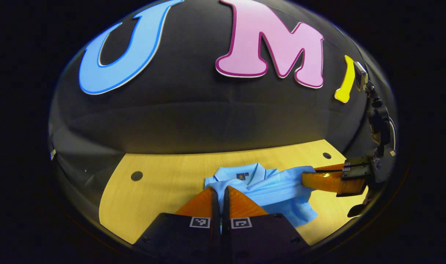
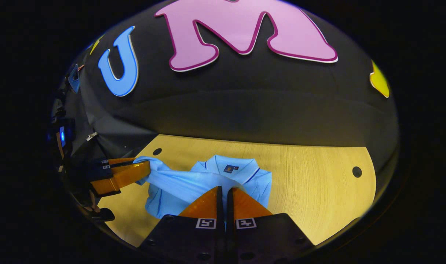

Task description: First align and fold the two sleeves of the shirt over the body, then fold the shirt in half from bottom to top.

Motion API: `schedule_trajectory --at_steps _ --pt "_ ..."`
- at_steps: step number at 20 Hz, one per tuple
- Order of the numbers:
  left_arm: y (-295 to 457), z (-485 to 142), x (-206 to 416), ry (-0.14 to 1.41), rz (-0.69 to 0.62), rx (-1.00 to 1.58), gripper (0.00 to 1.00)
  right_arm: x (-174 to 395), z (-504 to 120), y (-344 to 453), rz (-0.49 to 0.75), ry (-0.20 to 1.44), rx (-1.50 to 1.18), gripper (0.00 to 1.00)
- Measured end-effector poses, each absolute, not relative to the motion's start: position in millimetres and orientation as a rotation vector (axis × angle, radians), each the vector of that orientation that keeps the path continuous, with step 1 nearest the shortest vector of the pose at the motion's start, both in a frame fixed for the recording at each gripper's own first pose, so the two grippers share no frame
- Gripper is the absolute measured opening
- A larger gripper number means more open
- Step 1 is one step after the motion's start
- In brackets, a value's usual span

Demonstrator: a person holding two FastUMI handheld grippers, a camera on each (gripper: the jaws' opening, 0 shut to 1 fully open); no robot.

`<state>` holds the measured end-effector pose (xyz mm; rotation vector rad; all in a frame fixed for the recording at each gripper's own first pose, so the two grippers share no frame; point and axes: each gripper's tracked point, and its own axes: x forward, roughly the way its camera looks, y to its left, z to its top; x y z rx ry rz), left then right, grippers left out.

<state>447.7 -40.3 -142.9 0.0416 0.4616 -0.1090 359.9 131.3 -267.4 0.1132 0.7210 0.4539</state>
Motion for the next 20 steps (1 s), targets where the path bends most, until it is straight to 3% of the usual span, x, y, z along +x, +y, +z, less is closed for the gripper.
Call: schedule_trajectory --at_steps 4,5,6,9,16,18,20 --pt "-43.0 -172.3 503.3 0.467 -0.106 0.021 0.06 409.0 -291.1 127.3 0.412 0.698 0.109 0.05" --pt "-43.0 -182.0 514.2 0.475 -0.102 0.004 0.11 419.4 -298.2 126.4 0.404 0.699 0.108 0.05" --pt "-43.3 -190.6 524.0 0.477 -0.098 -0.018 0.06 428.9 -307.0 127.8 0.398 0.701 0.109 0.05" --pt "-39.2 -210.3 548.7 0.465 -0.088 -0.041 0.06 447.7 -335.5 130.1 0.383 0.697 0.083 0.05" --pt "-28.5 -239.0 573.2 0.472 -0.054 -0.050 0.06 459.0 -367.4 138.5 0.349 0.729 0.124 0.05" --pt "-25.1 -233.1 574.7 0.447 -0.031 -0.039 0.12 460.0 -368.0 133.0 0.342 0.724 0.106 0.05" --pt "-25.7 -226.4 570.6 0.444 -0.033 -0.037 0.27 457.5 -364.5 124.5 0.332 0.720 0.079 0.14"
